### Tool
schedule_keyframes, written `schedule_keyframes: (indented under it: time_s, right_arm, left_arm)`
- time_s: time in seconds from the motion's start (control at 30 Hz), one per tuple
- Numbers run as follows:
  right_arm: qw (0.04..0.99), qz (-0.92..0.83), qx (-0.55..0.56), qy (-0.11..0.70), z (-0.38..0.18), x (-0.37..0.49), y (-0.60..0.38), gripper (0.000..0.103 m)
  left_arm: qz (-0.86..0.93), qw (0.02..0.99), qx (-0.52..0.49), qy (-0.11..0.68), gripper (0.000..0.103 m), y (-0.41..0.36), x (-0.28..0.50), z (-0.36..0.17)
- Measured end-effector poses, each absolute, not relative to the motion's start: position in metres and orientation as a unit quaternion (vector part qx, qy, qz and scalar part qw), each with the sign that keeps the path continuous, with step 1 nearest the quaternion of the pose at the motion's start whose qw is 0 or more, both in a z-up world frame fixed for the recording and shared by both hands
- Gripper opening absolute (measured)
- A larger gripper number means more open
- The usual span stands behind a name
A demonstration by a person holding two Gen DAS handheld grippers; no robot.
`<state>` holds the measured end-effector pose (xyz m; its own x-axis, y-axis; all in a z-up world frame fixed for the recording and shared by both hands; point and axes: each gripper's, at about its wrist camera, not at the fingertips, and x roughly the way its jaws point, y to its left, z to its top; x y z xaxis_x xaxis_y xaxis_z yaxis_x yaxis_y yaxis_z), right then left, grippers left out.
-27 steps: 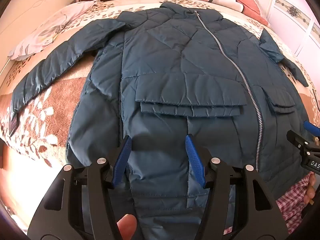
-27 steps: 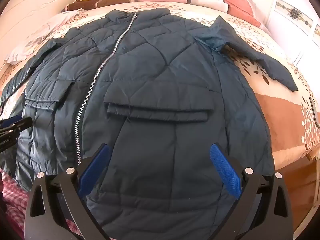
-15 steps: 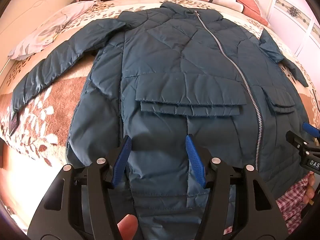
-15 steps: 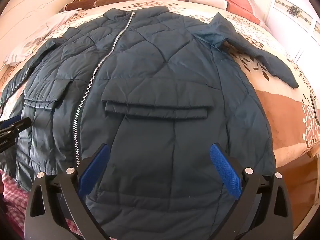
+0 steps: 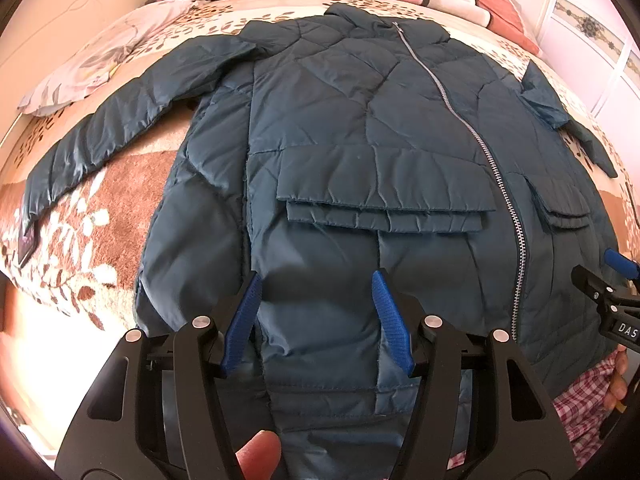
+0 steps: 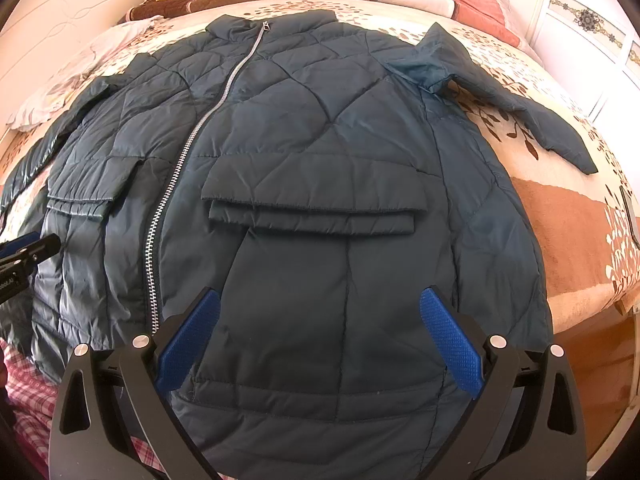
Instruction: Fold large clothes
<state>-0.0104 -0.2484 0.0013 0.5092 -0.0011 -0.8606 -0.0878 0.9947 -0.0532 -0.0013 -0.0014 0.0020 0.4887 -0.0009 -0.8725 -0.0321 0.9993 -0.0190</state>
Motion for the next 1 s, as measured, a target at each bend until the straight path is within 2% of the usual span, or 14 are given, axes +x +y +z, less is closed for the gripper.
schedule_keyframes:
  time_s: [1.0]
  right_arm:
    - [0.863,0.024,-0.039,0.502,-0.005,-0.013,-0.248,0.097]
  left_arm:
    - [0.009,0.860,-0.014,0.511,0.058,0.012,-0.004,-0.004]
